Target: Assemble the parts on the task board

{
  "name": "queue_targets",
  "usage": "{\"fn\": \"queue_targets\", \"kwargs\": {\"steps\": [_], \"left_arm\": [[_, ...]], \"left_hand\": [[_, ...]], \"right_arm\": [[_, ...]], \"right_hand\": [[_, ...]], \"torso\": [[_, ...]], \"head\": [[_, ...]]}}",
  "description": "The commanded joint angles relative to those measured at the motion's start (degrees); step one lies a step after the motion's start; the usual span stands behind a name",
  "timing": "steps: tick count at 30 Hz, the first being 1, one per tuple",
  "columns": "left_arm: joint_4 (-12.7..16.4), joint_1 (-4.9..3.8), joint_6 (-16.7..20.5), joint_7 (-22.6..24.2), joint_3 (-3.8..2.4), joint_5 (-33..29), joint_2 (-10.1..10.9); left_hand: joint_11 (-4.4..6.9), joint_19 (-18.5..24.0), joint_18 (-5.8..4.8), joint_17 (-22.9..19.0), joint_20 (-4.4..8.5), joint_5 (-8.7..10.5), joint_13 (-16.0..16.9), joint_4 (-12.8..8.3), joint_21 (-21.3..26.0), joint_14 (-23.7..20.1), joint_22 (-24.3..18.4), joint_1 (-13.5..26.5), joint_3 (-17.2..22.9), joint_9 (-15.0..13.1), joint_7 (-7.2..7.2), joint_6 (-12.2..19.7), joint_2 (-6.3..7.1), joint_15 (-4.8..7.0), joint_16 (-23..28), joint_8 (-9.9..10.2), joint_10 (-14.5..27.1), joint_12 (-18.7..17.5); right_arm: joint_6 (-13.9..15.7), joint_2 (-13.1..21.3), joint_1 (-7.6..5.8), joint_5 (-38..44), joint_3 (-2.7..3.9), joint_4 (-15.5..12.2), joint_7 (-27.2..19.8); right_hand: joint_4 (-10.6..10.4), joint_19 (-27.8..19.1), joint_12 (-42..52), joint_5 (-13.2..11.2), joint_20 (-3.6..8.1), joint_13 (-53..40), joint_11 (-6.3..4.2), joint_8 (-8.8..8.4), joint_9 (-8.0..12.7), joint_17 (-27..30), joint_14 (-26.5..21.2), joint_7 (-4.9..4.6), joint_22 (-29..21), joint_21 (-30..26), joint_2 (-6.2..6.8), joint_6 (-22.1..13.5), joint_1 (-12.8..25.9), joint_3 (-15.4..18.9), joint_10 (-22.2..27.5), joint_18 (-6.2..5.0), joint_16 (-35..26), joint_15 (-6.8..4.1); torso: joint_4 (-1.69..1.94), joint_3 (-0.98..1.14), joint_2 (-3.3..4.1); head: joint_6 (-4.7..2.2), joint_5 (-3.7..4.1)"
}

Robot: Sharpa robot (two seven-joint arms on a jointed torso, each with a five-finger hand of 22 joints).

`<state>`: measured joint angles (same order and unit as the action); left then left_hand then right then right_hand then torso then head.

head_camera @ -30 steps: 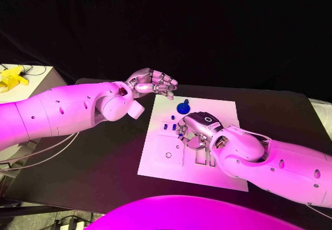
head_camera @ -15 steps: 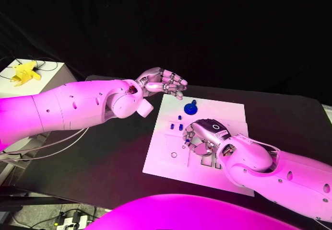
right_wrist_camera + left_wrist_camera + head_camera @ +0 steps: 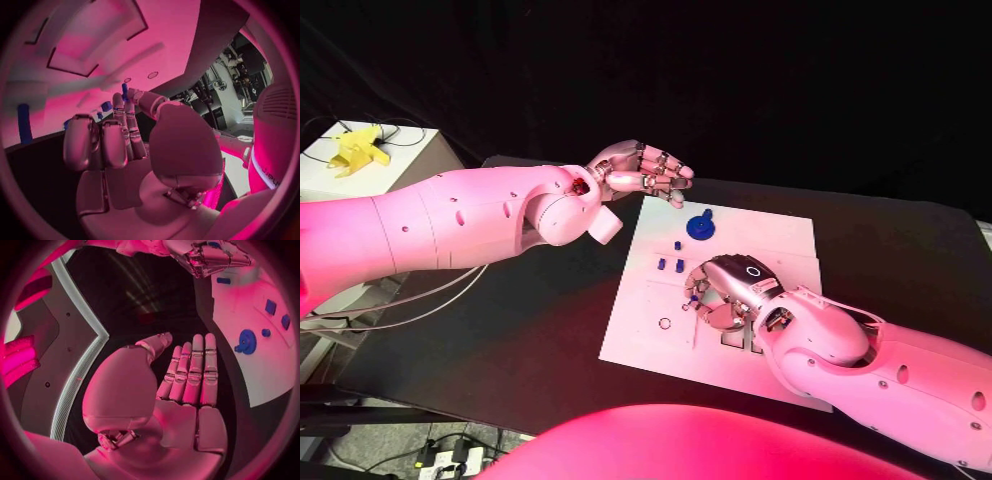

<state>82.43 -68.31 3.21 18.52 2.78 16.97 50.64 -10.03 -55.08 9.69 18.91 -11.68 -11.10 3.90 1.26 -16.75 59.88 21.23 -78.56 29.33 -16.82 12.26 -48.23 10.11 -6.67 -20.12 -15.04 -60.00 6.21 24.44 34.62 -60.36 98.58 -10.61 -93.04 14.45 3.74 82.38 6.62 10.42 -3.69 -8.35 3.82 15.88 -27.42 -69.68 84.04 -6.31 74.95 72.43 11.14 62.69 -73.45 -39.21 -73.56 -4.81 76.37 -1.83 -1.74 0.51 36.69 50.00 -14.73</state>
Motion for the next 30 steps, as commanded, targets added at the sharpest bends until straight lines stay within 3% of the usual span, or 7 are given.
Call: {"fn": "queue_targets", "kwargs": {"steps": [1,30], "left_arm": [[0.0,0.01,-1.1,0.77,-0.02,-0.25,-0.13],[-0.14,0.04,-1.2,0.57,-0.01,-0.23,-0.34]], "left_hand": [[0.1,0.48,0.2,0.15,0.02,-0.03,0.08,0.08,-0.04,-0.43,0.1,0.18,-0.37,0.09,1.27,0.4,-0.31,0.17,-0.24,0.09,0.49,0.37],[0.1,0.48,0.2,0.15,0.02,-0.03,0.08,0.08,-0.04,-0.43,0.1,0.18,-0.37,0.09,1.27,0.4,-0.31,0.17,-0.24,0.09,0.49,0.37]], "right_arm": [[0.86,-0.09,0.18,0.73,-0.01,-0.01,-0.54],[0.85,-1.18,0.45,0.7,-0.07,0.59,-0.48]], "right_hand": [[0.26,0.21,0.26,0.25,0.04,-0.84,-1.64,0.18,-0.06,0.05,1.69,-0.07,0.04,0.01,-1.52,0.16,-0.91,0.0,-2.2,0.66,-0.37,-0.41],[0.37,0.29,0.18,0.28,0.04,-0.96,-1.62,0.23,-0.17,0.17,1.64,-0.11,0.21,0.17,-1.56,0.08,-0.85,-0.05,-2.24,0.69,-0.48,-0.39]], "torso": [[0.0,0.01,0.01],[0.0,0.03,0.03]], "head": [[0.0,-0.01],[0.0,-0.16]]}}
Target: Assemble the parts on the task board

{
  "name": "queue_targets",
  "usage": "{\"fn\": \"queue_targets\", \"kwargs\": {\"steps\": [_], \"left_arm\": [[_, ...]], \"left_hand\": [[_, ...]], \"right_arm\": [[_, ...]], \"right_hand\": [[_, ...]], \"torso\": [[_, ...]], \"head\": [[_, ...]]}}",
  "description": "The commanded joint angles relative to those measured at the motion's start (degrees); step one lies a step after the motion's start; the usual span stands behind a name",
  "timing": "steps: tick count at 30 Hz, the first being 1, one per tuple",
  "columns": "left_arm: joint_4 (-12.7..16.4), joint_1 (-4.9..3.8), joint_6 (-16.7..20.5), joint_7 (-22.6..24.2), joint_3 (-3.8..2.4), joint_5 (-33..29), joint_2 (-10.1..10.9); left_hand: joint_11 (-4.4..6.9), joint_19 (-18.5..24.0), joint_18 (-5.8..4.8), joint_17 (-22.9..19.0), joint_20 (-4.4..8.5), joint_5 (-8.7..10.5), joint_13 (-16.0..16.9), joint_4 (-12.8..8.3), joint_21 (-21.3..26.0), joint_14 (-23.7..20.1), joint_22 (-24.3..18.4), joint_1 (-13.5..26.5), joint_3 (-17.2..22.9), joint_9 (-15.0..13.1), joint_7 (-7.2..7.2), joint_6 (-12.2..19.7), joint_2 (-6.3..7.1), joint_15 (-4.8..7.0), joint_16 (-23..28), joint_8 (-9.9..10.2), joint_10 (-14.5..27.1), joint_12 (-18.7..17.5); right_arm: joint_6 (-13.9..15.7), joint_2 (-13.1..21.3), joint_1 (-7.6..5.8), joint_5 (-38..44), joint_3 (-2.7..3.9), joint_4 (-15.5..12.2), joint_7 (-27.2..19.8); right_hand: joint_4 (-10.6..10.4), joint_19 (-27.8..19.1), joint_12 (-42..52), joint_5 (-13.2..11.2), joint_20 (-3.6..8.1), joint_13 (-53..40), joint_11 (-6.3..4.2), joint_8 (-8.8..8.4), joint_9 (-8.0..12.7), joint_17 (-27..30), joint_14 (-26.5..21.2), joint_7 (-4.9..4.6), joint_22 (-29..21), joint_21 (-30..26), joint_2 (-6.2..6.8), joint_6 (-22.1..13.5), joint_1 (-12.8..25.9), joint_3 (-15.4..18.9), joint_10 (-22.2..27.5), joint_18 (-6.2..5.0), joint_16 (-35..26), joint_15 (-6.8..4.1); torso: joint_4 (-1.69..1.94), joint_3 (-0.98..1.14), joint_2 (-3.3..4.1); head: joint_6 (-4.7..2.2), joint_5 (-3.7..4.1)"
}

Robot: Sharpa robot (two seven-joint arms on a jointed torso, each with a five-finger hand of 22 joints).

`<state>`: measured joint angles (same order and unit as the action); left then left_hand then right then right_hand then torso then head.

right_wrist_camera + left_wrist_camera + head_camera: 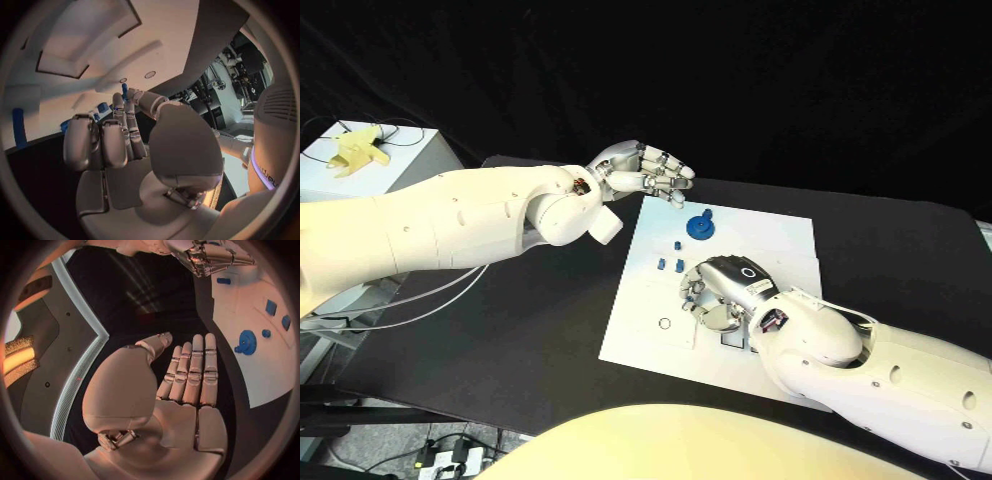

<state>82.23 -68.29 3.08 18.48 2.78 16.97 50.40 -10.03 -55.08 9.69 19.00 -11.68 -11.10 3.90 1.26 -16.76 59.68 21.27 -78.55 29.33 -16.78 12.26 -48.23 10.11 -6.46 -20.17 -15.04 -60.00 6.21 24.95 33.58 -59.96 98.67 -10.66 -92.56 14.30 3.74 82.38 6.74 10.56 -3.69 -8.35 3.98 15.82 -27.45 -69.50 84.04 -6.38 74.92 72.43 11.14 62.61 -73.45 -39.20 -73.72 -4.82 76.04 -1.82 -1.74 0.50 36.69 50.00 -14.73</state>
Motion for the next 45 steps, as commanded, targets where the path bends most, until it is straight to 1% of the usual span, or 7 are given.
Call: {"fn": "queue_targets", "kwargs": {"steps": [1,6,22,34,45], "left_arm": [[0.06,0.02,-1.07,0.61,-0.02,-0.23,-0.09],[0.06,0.02,-1.1,0.6,-0.02,-0.23,-0.11],[-0.05,0.03,-1.23,0.61,-0.01,-0.23,-0.17],[-0.14,0.03,-1.28,0.58,-0.01,-0.23,-0.15],[-0.16,0.03,-1.32,0.53,0.0,-0.23,-0.15]], "left_hand": [[0.1,0.48,0.2,0.06,0.02,-0.03,0.08,0.08,-0.04,-0.22,0.06,0.18,-0.37,0.05,1.26,0.4,-0.31,-0.04,-0.19,0.09,0.5,0.38],[0.09,0.52,0.21,0.19,-0.01,-0.04,0.08,0.13,-0.02,-0.31,0.1,0.18,-0.43,0.08,1.27,0.45,-0.37,-0.05,-0.25,0.05,0.62,0.54],[0.09,0.52,0.21,0.19,-0.01,-0.04,0.08,0.13,-0.02,-0.31,0.1,0.18,-0.43,0.08,1.27,0.45,-0.37,-0.05,-0.25,0.05,0.62,0.54],[0.09,0.52,0.21,0.19,-0.01,-0.04,0.08,0.13,-0.02,-0.31,0.1,0.18,-0.43,0.08,1.27,0.45,-0.37,-0.05,-0.25,0.05,0.62,0.54],[0.09,0.52,0.21,0.19,-0.01,-0.04,0.08,0.13,-0.02,-0.31,0.1,0.18,-0.43,0.08,1.27,0.45,-0.37,-0.05,-0.25,0.05,0.62,0.54]], "right_arm": [[0.33,-0.17,0.05,0.62,-0.03,0.13,-0.32],[0.17,-0.34,0.07,0.62,-0.06,0.23,-0.28],[-0.46,-0.24,0.27,0.7,-0.13,0.12,-0.06],[-0.11,0.38,0.4,1.39,-0.14,-0.36,0.29],[0.06,0.4,0.44,1.51,-0.14,-0.33,0.65]], "right_hand": [[0.37,0.29,0.05,0.14,0.04,-0.96,-1.77,0.29,-0.14,0.0,1.63,-0.04,0.23,0.17,-1.56,0.15,-0.85,-0.07,-2.08,0.7,-0.15,-0.4],[0.37,0.29,0.05,0.14,0.04,-0.96,-1.77,0.29,-0.14,0.0,1.63,-0.04,0.23,0.17,-1.56,0.15,-0.85,-0.07,-2.08,0.7,-0.15,-0.4],[0.39,0.27,0.04,0.16,0.04,-0.99,-1.77,0.3,-0.16,0.02,1.62,-0.04,0.2,0.13,-1.58,0.14,-0.85,-0.08,-2.1,0.68,-0.17,-0.39],[0.39,0.27,0.04,0.16,0.04,-0.99,-1.77,0.3,-0.16,0.02,1.62,-0.04,0.2,0.13,-1.58,0.14,-0.85,-0.08,-2.1,0.68,-0.17,-0.39],[0.51,0.27,-0.02,0.24,0.05,-1.1,-1.76,0.34,-0.24,-0.05,1.63,-0.06,0.2,0.09,-1.61,0.08,-0.84,-0.15,-2.13,0.67,-0.13,-0.39]], "torso": [[0.0,0.03,0.03],[-0.03,0.0,0.0],[-0.03,0.03,-0.02],[-0.08,0.02,-0.04],[-0.05,0.05,0.0]], "head": [[0.0,-0.17],[0.0,-0.08],[0.0,0.03],[0.0,0.04],[0.0,0.15]]}}
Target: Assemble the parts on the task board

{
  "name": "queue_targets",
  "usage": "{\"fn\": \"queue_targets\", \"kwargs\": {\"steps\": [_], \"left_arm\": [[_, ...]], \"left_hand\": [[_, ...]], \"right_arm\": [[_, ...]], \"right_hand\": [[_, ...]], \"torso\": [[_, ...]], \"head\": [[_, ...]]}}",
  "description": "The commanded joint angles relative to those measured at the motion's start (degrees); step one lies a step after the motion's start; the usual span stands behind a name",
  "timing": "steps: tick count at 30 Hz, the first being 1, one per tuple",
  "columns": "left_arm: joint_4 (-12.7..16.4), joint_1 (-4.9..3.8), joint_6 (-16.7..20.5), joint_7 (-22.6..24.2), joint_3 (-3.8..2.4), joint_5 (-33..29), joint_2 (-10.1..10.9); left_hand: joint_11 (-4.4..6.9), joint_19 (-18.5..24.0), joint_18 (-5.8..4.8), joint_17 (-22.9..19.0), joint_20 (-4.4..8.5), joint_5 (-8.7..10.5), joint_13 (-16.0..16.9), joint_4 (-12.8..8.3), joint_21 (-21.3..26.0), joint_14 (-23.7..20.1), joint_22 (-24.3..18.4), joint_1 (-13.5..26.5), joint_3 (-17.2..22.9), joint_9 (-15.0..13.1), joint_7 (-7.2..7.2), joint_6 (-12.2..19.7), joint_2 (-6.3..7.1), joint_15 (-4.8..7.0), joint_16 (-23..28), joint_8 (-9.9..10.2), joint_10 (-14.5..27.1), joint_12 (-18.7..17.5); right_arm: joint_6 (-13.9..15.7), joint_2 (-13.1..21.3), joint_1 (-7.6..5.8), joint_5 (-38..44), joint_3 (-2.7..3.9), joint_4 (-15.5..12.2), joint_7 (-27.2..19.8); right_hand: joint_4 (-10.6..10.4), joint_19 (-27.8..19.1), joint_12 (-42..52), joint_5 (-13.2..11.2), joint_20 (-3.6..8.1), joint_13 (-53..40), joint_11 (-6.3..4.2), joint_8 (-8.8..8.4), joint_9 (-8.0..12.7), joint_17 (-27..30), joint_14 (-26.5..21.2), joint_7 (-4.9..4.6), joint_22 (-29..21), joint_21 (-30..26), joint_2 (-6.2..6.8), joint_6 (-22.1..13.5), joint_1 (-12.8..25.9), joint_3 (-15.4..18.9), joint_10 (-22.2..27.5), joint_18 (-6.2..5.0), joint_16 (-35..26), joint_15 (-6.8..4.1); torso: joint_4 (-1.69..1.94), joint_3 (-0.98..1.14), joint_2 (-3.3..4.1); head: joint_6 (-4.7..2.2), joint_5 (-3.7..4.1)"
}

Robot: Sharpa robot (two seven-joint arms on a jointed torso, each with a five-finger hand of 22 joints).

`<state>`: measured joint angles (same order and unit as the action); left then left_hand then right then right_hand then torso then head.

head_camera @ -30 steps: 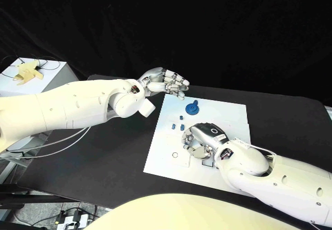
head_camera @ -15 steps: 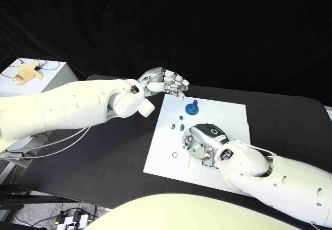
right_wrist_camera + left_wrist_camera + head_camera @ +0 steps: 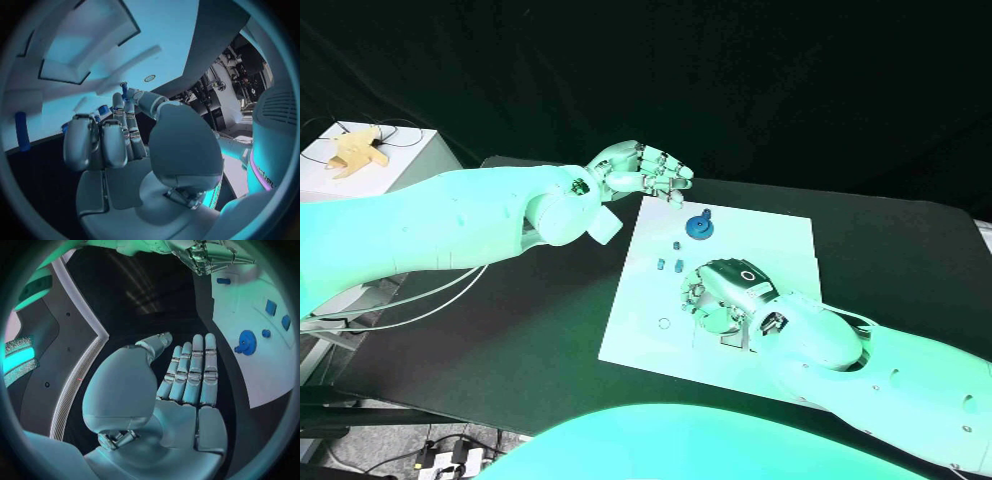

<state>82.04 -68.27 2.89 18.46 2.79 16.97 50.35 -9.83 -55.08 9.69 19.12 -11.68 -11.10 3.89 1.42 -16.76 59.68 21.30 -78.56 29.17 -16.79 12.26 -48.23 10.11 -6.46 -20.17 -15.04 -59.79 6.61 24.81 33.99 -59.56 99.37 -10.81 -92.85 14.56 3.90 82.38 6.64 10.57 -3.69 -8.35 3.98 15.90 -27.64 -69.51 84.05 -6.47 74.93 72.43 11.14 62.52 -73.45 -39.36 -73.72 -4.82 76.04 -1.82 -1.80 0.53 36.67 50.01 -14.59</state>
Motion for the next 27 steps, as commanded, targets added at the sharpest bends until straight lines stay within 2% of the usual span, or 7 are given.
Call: {"fn": "queue_targets", "kwargs": {"steps": [1,21,27], "left_arm": [[0.03,0.02,-1.12,0.54,-0.01,-0.22,-0.1],[0.13,0.02,-1.2,0.38,-0.01,-0.22,-0.01],[0.16,0.02,-1.31,0.25,-0.01,-0.22,0.02]], "left_hand": [[-0.12,0.52,0.21,0.07,-0.01,-0.04,0.09,-0.03,-0.02,-0.32,0.07,0.18,-0.27,0.09,1.27,0.45,-0.37,-0.05,-0.25,0.05,0.41,0.14],[-0.12,0.57,0.23,0.22,-0.04,-0.04,0.08,0.03,-0.01,-0.42,0.1,0.19,-0.32,0.13,1.25,0.52,-0.42,-0.06,-0.32,0.01,0.59,0.32],[-0.13,0.59,0.23,0.29,-0.06,-0.04,0.08,0.07,0.0,-0.47,0.11,0.22,-0.36,0.14,1.25,0.55,-0.43,-0.07,-0.34,-0.01,0.66,0.4]], "right_arm": [[0.19,-0.03,0.04,0.81,0.01,-0.04,0.39],[-0.7,-0.58,0.06,0.62,0.01,0.6,0.66],[-1.88,-0.76,0.06,0.58,0.01,0.88,0.9]], "right_hand": [[0.35,0.27,0.08,0.23,0.04,-1.09,-1.76,0.27,-0.05,-0.05,1.63,0.04,0.18,0.09,-1.61,0.18,-0.84,0.01,-2.13,0.68,-0.13,-0.4],[0.4,0.33,0.04,0.23,0.04,-1.17,-1.75,0.31,-0.12,-0.08,1.64,0.02,0.31,0.21,-1.61,0.16,-0.77,0.01,-2.16,0.71,-0.1,-0.39],[0.41,0.28,0.02,0.22,0.04,-1.2,-1.75,0.32,-0.14,0.1,1.6,0.01,0.21,0.1,-1.61,0.14,-0.74,0.01,-2.17,0.68,-0.22,-0.39]], "torso": [[0.01,0.02,0.01],[0.05,-0.03,0.03],[0.05,-0.03,0.02]], "head": [[-0.01,0.02],[-0.01,0.15],[-0.01,0.13]]}}
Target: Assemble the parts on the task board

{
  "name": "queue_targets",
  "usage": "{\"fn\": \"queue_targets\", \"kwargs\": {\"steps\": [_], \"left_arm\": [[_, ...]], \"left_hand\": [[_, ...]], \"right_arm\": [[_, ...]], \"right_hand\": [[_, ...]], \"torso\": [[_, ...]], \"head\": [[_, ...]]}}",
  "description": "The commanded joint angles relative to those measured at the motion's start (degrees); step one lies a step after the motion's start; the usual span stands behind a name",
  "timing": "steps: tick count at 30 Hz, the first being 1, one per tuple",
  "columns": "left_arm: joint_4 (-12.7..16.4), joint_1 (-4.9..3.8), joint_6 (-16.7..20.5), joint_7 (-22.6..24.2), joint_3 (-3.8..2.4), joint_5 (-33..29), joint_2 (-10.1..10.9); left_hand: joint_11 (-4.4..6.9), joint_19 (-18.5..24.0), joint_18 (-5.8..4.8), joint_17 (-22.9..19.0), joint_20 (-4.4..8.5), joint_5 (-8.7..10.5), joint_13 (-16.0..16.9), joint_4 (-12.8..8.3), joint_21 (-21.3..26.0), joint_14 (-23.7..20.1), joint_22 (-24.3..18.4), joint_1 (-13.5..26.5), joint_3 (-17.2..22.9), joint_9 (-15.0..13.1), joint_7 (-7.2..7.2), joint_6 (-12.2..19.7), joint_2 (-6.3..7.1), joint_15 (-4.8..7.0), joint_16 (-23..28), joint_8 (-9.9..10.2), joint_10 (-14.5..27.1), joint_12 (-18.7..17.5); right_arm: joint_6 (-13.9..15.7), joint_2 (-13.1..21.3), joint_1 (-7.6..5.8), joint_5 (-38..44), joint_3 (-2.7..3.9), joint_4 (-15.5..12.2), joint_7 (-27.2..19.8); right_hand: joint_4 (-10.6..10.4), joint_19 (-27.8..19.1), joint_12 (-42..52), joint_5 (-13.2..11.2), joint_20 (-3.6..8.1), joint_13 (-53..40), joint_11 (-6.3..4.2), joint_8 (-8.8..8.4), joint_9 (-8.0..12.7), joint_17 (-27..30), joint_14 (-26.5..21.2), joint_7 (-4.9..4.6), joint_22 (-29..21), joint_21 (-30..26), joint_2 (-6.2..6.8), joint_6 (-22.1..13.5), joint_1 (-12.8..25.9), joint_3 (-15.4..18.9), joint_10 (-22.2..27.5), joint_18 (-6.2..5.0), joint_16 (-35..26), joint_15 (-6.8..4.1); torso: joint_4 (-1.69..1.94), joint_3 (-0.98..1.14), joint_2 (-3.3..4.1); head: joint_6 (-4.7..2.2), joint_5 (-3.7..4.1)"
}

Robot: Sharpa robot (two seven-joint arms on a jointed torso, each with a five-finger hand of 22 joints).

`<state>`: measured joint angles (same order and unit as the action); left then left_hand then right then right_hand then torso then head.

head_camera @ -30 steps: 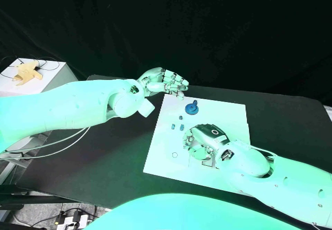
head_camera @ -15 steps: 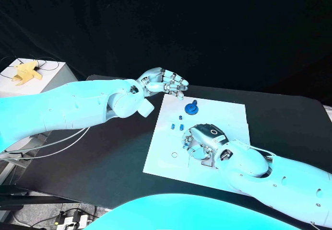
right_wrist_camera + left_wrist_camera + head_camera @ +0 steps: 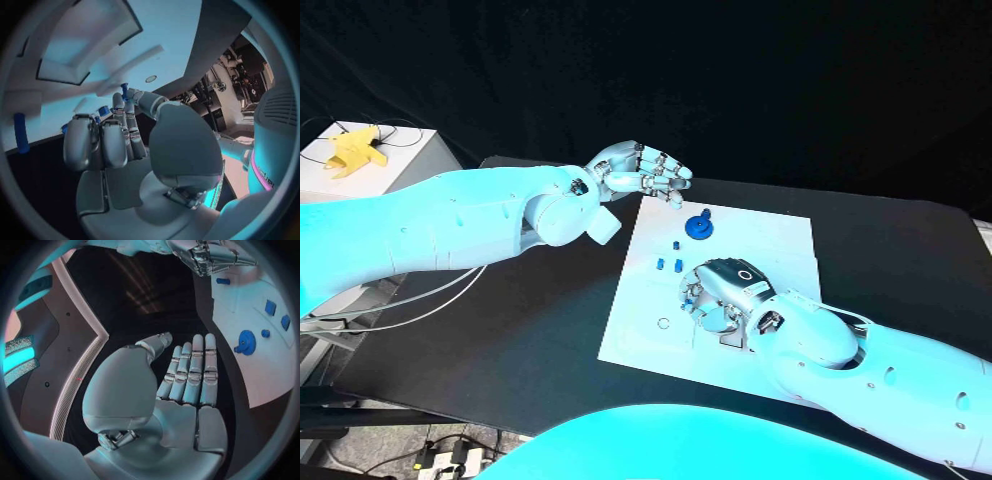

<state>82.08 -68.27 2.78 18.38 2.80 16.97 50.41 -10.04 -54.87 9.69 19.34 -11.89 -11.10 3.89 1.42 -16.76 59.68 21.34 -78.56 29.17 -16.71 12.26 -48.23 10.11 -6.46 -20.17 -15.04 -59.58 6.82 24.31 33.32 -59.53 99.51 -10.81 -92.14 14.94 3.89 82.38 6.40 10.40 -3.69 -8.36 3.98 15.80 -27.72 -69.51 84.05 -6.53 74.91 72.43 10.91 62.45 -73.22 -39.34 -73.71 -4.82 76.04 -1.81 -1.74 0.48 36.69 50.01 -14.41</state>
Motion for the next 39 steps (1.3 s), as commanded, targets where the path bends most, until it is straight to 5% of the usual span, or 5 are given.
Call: {"fn": "queue_targets", "kwargs": {"steps": [1,23,31,39], "left_arm": [[0.13,0.01,-1.22,0.31,-0.01,-0.22,-0.03],[0.19,0.01,-1.19,0.32,-0.01,-0.27,0.01],[0.15,0.01,-1.26,0.17,-0.01,-0.96,0.01],[0.11,0.01,-1.39,-0.09,-0.01,-1.73,0.07]], "left_hand": [[0.08,0.37,0.23,0.07,0.15,-0.04,0.08,0.07,0.0,-0.47,0.07,0.22,-0.36,0.06,1.25,0.55,-0.43,-0.07,-0.34,-0.01,0.45,0.19],[0.08,0.38,0.23,0.08,0.15,-0.04,0.08,0.08,0.01,-0.48,0.07,0.23,-0.37,0.06,1.25,0.56,-0.42,-0.08,-0.34,-0.01,0.47,0.19],[0.07,0.41,0.24,0.19,0.11,-0.06,0.08,0.22,0.04,-0.56,0.08,0.29,-0.39,0.08,1.25,0.62,-0.55,-0.09,-0.39,-0.04,0.61,0.33],[0.06,0.42,0.25,0.23,0.1,-0.07,0.08,0.3,0.05,-0.58,0.08,0.33,-0.37,0.09,1.25,0.62,-0.68,-0.1,-0.41,-0.05,0.65,0.38]], "right_arm": [[-1.7,-0.12,0.03,0.43,0.01,0.25,0.59],[-3.73,-1.57,0.39,-0.8,-0.03,1.59,-0.31],[-3.82,-1.58,0.43,-3.86,-0.11,2.32,-2.47],[-0.19,-0.76,0.43,-4.45,-0.13,2.14,-2.7]], "right_hand": [[0.43,0.28,0.26,0.39,0.04,-1.2,-1.74,0.42,-0.07,0.1,1.6,0.08,0.24,0.1,-1.38,0.21,-0.97,-0.01,-2.17,0.68,-0.22,-0.39],[0.48,-0.27,-0.33,0.04,-0.06,-1.31,-1.5,0.23,-0.17,2.05,1.05,-0.15,-0.63,-1.06,-1.32,-0.45,-0.6,0.17,-1.43,0.43,-1.69,-0.22],[0.03,-5.77,-2.81,-0.03,-2.48,1.42,2.02,-4.69,2.31,11.54,-3.31,-3.26,-8.05,-11.25,0.69,-6.79,1.09,-0.55,8.47,-1.54,-8.96,2.71],[0.35,-8.56,-2.3,-0.45,-3.26,2.86,2.57,-6.29,3.28,15.24,-6.02,-3.34,-10.97,-15.67,2.24,-8.5,0.95,0.21,11.98,-2.48,-11.08,3.29]], "torso": [[-0.01,0.02,0.0],[-0.03,0.03,0.0],[-0.07,0.0,-0.02],[0.0,0.06,-0.02]], "head": [[-0.01,-0.07],[-0.01,-0.19],[-0.01,-0.11],[-0.01,-0.01]]}}
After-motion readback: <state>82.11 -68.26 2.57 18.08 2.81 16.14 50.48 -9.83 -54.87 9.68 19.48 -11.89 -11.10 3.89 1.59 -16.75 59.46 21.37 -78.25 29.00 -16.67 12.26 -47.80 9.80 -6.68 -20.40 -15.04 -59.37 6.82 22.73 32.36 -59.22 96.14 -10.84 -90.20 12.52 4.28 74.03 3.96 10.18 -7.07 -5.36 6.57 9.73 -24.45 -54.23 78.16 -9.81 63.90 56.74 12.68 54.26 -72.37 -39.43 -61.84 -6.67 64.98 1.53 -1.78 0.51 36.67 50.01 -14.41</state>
